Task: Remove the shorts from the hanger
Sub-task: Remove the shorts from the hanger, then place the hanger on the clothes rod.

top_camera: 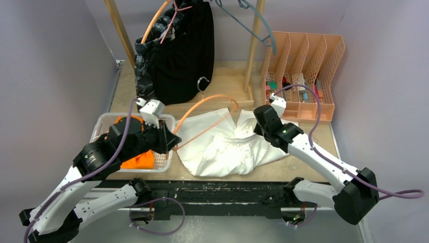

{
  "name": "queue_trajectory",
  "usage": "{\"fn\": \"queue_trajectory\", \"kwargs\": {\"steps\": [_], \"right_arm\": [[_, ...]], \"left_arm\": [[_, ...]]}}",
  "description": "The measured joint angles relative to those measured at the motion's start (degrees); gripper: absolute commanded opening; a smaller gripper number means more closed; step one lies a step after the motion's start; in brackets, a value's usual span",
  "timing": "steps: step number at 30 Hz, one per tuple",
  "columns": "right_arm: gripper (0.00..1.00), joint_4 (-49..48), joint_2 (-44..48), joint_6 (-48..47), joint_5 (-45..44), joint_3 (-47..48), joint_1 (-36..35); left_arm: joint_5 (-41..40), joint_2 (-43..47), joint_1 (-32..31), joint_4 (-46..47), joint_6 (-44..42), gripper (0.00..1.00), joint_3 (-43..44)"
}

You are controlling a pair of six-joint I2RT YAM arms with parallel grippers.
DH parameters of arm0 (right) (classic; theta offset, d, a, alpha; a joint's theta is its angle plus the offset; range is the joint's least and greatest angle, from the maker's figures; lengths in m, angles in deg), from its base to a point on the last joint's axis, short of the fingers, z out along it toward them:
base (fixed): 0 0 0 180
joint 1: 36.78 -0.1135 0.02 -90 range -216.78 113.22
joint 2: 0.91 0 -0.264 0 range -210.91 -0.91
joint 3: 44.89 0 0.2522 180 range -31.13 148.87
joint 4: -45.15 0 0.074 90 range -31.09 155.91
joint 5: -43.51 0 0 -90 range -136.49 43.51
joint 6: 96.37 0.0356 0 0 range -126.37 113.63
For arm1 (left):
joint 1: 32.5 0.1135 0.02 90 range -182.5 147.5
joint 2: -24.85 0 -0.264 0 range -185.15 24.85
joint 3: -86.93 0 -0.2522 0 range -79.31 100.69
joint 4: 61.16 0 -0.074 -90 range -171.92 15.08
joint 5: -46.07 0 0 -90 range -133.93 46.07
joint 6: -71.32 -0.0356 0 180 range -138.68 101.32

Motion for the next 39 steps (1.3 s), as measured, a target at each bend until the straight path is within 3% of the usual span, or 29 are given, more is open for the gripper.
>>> {"fn": "queue_trajectory", "kwargs": {"steps": [9,15,18,20,21,23,27,29,33,37,39], "right_arm": [[0.0,-8.04,0.26,-2.91,12.98,-4.5,0.02],[0.01,-20.33,1.14,-5.6,29.9,-8.72,-0.15],[0.14,-22.73,1.11,-6.75,34.53,-9.35,-1.22],[0.31,-22.82,1.11,-8.0,35.56,-9.22,-1.79],[0.51,-22.03,1.11,-8.63,35.39,-8.98,-2.03],[0.73,-18.16,1.2,-9.55,33.14,-7.65,-2.27],[0.93,-9.7,2.49,-9.05,22.73,-5.11,-2.29],[0.99,-5.51,3.43,-6.8,15.82,-4.52,-2.23],[0.99,-0.15,2.19,-1.29,6.97,-4.46,-1.01],[0.98,-0.83,-3.93,1.66,5.79,-4.83,1.81],[0.91,-2.51,-8.9,2.23,6.75,-5.11,2.62]], "left_arm": [[-8.55,0.66,0.07,2.43,0.07,0.0,2.89],[-11.58,-0.5,0.07,4.66,0.96,0.0,2.36],[-14.58,-0.5,0.07,6.08,1.84,0.0,1.79],[-16.39,-0.13,0.07,6.62,2.12,0.0,1.77],[-17.25,0.17,0.07,6.95,2.23,0.0,1.77],[-18.58,0.79,0.07,7.72,2.56,0.0,1.68],[-20.09,1.97,0.07,8.9,2.99,0.0,1.05],[-20.26,1.99,0.07,9.31,3.02,0.0,0.85],[-20.2,1.03,0.07,9.9,3.04,0.0,0.48],[-19.34,-0.35,0.07,10.49,3.52,0.0,-0.2],[-18.82,-0.85,0.07,11.28,3.74,0.0,-0.55]]}}
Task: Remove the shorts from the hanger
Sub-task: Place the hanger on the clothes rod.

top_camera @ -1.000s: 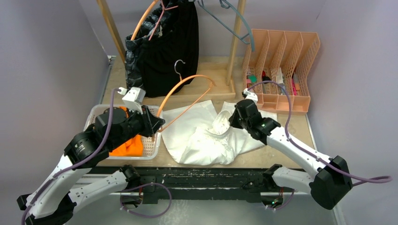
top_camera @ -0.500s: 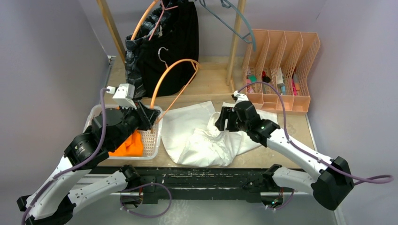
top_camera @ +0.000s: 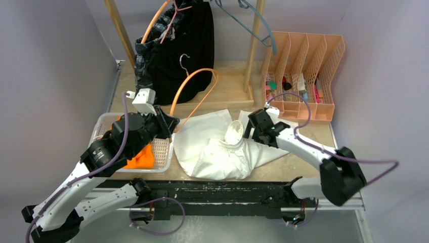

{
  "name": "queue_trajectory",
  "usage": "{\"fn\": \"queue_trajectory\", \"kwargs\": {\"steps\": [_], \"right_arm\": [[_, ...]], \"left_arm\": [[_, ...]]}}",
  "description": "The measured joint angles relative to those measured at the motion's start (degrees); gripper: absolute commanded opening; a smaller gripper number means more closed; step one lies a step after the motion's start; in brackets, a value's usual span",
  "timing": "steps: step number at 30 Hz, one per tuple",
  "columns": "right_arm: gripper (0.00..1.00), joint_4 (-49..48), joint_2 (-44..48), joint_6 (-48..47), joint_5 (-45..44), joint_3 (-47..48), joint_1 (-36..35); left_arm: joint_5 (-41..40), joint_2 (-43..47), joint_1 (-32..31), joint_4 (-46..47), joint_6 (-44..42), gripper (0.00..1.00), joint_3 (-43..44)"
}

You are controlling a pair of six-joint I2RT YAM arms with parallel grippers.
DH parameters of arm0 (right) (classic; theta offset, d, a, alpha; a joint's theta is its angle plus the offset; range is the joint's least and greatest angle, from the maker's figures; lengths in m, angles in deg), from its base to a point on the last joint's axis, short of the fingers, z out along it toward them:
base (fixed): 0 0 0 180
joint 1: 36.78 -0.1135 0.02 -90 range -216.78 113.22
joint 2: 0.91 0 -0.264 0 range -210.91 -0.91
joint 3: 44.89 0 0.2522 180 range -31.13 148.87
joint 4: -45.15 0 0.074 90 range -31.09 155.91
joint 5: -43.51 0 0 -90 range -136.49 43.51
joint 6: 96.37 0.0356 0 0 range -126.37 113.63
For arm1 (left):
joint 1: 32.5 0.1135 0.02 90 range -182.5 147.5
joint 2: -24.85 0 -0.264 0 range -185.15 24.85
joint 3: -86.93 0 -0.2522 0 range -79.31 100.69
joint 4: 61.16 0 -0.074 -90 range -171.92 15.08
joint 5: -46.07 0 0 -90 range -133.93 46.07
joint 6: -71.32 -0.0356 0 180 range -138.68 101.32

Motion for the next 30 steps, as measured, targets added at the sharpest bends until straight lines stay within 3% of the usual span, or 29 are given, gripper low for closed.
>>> {"fn": "queue_trajectory", "kwargs": {"steps": [2,6,10,16,23,30], "right_arm": [[0.85,-1.38,-4.68,-0.15,1.27,-0.02,0.07],[0.57,-6.84,-10.86,-3.43,5.6,-1.4,0.0],[0.36,-13.31,-7.74,-7.58,12.83,-4.63,0.04],[0.18,-19.61,4.63,-10.36,27.52,-6.93,-0.04],[0.2,-26.36,7.74,-12.68,41.59,0.68,-0.11],[0.35,-25.62,1.31,-15.37,44.96,1.62,-3.56]], "left_arm": [[0.5,-0.57,0.0,0.37,0.35,0.0,-0.31],[1.16,-1.09,0.0,0.5,0.87,0.0,-0.48],[1.25,-0.98,0.0,0.81,1.25,0.0,-0.5],[1.22,-0.98,0.0,1.95,1.29,0.0,-0.55],[1.57,-2.27,0.0,5.01,1.33,0.0,-1.25],[3.3,-3.23,0.0,7.87,2.34,0.0,-2.91]]}}
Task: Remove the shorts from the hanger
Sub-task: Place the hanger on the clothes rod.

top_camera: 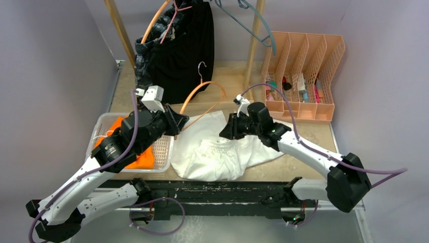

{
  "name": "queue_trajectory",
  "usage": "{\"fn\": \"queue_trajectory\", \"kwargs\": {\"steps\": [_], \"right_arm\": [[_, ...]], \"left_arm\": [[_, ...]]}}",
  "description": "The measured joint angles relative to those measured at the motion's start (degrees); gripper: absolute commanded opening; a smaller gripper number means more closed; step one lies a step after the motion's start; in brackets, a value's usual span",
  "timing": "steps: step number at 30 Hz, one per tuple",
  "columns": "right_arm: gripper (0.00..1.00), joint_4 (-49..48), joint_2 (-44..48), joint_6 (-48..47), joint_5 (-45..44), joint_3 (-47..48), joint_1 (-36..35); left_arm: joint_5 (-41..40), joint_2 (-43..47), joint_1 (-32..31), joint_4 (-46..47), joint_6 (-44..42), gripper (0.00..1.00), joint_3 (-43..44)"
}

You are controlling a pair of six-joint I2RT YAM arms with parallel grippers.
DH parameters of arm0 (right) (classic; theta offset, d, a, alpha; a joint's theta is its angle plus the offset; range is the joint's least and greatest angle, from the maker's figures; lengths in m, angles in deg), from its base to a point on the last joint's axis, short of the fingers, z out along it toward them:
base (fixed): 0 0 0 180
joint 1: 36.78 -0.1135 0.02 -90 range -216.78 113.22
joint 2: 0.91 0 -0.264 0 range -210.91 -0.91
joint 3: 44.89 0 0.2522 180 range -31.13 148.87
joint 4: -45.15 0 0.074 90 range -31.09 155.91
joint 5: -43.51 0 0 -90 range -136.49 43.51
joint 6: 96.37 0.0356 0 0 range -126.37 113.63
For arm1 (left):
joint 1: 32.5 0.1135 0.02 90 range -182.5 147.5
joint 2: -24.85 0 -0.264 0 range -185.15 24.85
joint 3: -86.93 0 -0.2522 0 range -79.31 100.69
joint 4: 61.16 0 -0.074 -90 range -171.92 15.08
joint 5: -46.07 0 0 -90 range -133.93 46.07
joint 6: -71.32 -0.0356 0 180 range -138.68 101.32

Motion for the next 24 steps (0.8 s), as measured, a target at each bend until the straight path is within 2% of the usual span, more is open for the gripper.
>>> {"fn": "queue_trajectory", "kwargs": {"steps": [3,7,13,19,24], "right_arm": [[0.42,2.89,0.68,-0.48,-1.6,0.0,-0.94],[0.49,3.82,6.62,0.09,-3.3,0.55,-0.94],[0.54,1.55,10.34,3.63,-4.28,9.66,-0.94],[0.74,-5.38,5.88,14.01,-3.74,18.1,-0.94],[0.75,-12.5,0.81,25.55,-0.9,16.76,-0.94]], "left_arm": [[1.53,-0.28,0.0,1.7,0.44,0.0,-0.44],[3.69,-1.79,0.0,4.17,0.42,0.0,-0.44],[6.47,-5.05,0.0,5.29,0.39,0.0,-0.44],[8.79,-4.92,0.0,8.28,0.42,0.0,-1.49],[9.92,-4.9,0.0,10.05,0.42,0.0,-2.23]]}}
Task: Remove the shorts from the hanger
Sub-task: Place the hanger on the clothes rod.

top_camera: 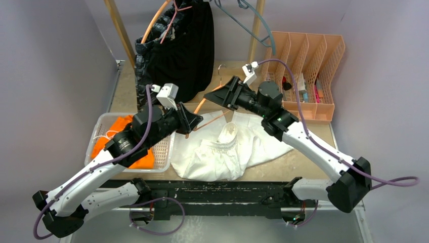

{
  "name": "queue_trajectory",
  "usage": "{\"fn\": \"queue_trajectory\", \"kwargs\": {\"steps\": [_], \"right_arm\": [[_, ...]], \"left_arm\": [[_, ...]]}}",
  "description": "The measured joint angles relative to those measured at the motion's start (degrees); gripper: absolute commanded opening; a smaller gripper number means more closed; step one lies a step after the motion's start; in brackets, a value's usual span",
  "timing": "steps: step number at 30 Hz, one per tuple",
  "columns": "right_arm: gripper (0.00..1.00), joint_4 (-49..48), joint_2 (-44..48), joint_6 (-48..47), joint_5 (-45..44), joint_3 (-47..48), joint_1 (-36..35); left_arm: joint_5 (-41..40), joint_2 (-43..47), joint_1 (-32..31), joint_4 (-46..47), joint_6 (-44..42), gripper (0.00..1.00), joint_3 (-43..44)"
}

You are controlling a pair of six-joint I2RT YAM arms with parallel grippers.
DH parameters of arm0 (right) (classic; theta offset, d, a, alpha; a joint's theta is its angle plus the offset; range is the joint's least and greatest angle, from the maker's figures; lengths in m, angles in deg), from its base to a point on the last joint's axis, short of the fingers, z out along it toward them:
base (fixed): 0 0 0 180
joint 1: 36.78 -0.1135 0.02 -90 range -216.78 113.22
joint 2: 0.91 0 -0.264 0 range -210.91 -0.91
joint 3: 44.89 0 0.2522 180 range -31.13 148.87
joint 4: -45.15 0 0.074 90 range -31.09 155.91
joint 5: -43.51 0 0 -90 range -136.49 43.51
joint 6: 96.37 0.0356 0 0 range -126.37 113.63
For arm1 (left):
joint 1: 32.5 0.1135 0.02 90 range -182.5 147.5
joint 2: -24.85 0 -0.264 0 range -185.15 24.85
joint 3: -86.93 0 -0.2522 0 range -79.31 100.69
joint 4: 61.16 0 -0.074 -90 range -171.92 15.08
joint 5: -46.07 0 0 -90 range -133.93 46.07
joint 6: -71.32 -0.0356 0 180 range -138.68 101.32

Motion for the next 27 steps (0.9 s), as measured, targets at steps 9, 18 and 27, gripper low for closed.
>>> {"fn": "queue_trajectory", "kwargs": {"steps": [9,18,27], "right_arm": [[0.19,-6.67,-3.04,12.33,0.04,-2.29,-0.59],[0.0,-15.19,-2.56,25.11,-0.98,-7.8,-1.14],[0.0,-13.33,-2.19,27.19,-4.98,-10.78,-1.49]], "left_arm": [[2.4,0.15,0.0,2.78,0.04,0.0,-1.86],[2.8,0.17,0.02,1.97,-0.22,0.37,-1.92],[5.9,2.19,0.26,-3.93,0.7,0.52,-5.09]]}}
